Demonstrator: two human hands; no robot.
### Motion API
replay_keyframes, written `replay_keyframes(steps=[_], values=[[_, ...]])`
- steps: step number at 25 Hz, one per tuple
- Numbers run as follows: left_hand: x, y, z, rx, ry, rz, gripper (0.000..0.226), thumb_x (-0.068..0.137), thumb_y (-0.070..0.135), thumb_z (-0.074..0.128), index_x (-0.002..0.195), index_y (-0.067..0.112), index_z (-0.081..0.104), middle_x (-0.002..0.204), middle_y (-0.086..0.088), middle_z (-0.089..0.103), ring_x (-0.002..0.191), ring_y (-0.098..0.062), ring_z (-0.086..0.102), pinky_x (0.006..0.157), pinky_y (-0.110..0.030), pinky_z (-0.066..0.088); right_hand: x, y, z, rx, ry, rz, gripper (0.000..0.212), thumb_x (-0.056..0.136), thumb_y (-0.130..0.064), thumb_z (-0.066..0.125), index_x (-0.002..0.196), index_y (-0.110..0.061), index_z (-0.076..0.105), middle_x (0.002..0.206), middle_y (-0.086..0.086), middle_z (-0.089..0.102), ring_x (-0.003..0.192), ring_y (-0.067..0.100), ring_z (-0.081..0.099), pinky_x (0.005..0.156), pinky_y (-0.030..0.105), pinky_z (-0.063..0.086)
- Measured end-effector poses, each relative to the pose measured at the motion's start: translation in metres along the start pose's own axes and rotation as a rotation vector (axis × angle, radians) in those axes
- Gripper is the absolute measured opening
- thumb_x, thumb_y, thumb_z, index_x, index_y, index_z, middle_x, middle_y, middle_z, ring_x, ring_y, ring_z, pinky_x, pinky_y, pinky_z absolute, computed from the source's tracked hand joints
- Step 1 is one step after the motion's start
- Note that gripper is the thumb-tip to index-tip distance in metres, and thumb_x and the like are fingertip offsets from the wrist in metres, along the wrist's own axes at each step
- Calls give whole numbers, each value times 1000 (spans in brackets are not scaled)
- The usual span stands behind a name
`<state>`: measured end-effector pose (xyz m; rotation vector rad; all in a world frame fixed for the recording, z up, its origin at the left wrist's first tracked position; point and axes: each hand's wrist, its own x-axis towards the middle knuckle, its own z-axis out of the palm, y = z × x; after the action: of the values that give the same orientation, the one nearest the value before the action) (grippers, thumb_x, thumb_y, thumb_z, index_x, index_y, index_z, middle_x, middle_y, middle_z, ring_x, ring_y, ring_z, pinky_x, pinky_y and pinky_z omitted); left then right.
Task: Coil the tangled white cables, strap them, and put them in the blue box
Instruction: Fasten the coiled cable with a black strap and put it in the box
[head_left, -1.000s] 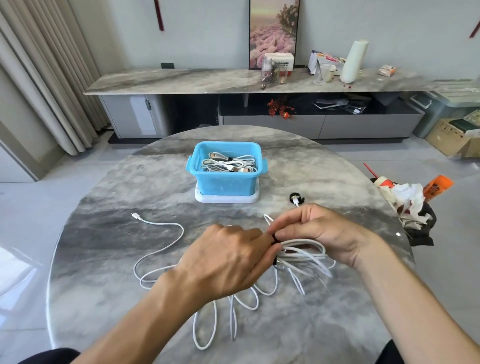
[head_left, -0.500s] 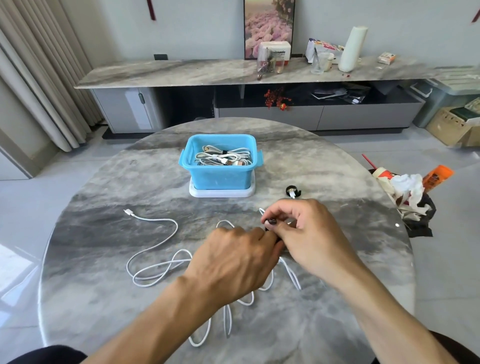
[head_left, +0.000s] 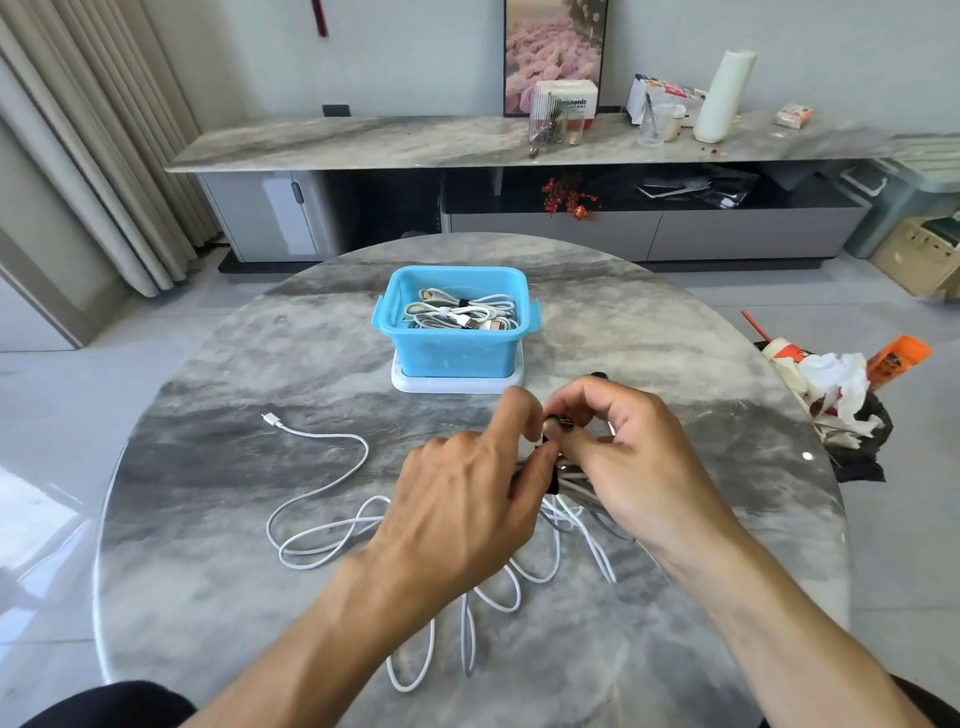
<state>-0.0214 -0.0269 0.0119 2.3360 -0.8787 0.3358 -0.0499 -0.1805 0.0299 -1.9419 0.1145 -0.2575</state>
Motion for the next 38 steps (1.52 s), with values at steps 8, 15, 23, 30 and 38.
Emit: replay_keyframes(steps=[8,15,23,30,38], values=[[4,-4,-2,-211,-73,63,21,92,49,48,87,29,45,67,13,61,62,-18,56,56,-38,47,2,6,2,-24,93,107,17,85,-9,71,76,-24,72,71,-8,65,74,26,67,73,50,57],[3,-5,1,-235,-127,129,11,96,41,47,96,31,48,74,12,67,68,-17,61,60,-37,48,3,9,1,-61,85,169,21,79,-4,71,75,-24,74,66,-15,65,64,9,65,69,42,58],[5,-9,-2,-312,-200,130,12,95,41,53,96,29,56,77,18,64,73,-9,62,64,-33,48,2,11,3,-65,115,178,19,82,-6,71,76,-23,73,68,-7,67,64,15,68,66,42,59],[2,-14,-3,-231,-193,215,20,85,25,67,103,24,59,87,9,68,76,-14,62,65,-31,47,5,12,1,-70,138,179,14,83,-8,75,75,-20,74,62,-8,65,57,4,59,56,18,45],[-1,-12,10,-158,172,365,21,87,18,73,106,10,73,99,-1,70,81,-20,66,71,-31,54,4,6,-2,177,212,259,15,82,-5,77,72,-16,74,66,5,72,60,12,65,68,35,55]])
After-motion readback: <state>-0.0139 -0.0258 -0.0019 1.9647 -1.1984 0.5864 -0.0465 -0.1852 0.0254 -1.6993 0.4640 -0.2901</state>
